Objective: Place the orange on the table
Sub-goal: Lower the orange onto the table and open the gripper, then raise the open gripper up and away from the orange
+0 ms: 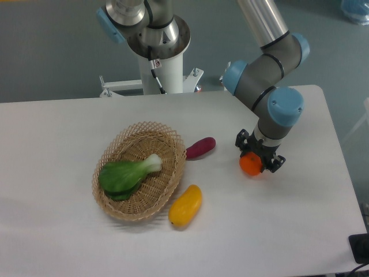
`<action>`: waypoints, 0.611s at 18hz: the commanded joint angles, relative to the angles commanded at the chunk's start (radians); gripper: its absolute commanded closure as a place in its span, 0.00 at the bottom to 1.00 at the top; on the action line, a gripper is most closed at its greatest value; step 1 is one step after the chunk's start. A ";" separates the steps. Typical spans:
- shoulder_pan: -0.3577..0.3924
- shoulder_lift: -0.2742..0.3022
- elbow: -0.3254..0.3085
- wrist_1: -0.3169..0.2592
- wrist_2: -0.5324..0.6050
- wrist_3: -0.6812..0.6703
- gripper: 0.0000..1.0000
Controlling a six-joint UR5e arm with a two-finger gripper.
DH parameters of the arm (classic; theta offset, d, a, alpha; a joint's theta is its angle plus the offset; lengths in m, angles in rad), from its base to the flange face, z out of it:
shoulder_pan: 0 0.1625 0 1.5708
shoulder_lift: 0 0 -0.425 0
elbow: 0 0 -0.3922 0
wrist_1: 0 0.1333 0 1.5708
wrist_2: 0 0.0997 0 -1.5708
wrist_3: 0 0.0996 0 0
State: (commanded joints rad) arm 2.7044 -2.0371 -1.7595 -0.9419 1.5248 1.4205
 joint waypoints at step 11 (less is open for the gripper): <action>0.003 0.014 0.028 0.002 0.000 -0.002 0.00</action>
State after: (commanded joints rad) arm 2.7075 -2.0233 -1.7319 -0.9403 1.5248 1.4189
